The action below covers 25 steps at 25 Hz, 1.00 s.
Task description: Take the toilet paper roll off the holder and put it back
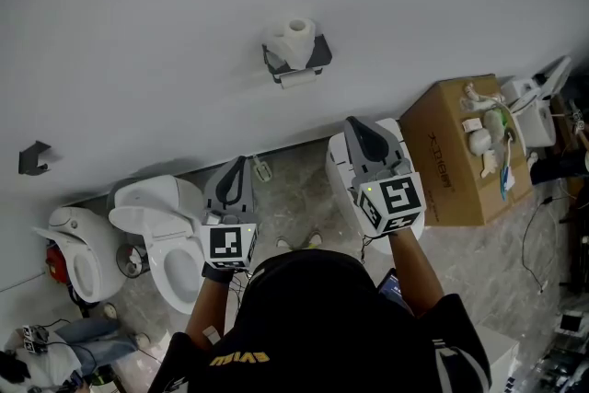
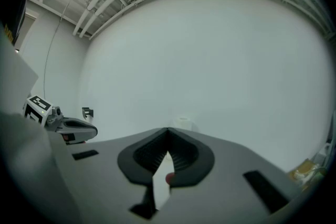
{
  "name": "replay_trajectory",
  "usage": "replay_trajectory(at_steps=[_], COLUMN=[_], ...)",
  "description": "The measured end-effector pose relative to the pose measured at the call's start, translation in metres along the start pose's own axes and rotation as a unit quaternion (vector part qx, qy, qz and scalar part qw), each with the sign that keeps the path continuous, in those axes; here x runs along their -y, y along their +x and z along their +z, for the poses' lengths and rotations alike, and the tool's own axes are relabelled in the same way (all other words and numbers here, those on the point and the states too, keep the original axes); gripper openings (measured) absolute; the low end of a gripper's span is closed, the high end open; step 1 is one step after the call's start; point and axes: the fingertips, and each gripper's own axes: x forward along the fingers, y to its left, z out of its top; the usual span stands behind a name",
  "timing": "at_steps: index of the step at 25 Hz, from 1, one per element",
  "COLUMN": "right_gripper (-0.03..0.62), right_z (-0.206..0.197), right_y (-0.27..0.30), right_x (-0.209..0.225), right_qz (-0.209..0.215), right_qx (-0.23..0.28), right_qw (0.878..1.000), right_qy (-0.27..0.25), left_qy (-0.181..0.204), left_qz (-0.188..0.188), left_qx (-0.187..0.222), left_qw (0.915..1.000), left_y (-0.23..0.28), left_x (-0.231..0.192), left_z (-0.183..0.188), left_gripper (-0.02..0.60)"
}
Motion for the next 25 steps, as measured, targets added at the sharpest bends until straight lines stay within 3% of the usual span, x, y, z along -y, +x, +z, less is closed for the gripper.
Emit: replay_trajectory(at_steps=[9,18,21,25], right_gripper=[-0.008,-0.008,-0.008,-0.008], right_z=[0.000,0.005,0.006,0.005], right_y=[-0.005,-0.010,-0.007,0.003], right_x=[-0.022,-0.054,-0.063,-0.083], right_qz=[-0.007,-0.020,-0.017,-0.005], right_qx=[-0.008,-0.018,-0.022,-0.031], right_qw=[1.000,0.999,0.999,0.999], right_qy=[-0.007,-0.018,-0.021,-0.031], left_qy=[-0.019,-0.043,-0.047,-0.037], left_qz=[0.004,-0.004,0.023,0.070], left_qx=[-0.021,-0.008,-0.023,-0.080], left_qw=[0.9996,0.9990,0.9984,0.9936], left_y=[-0.027,-0.052,-0.063,-0.094], left_x=[-0.018,-0.042,-0.067,-0.115], left_z=[-0.028,-0.050,-0.080,-0.150], left_gripper=[0.012,0.012,0.012,0.012])
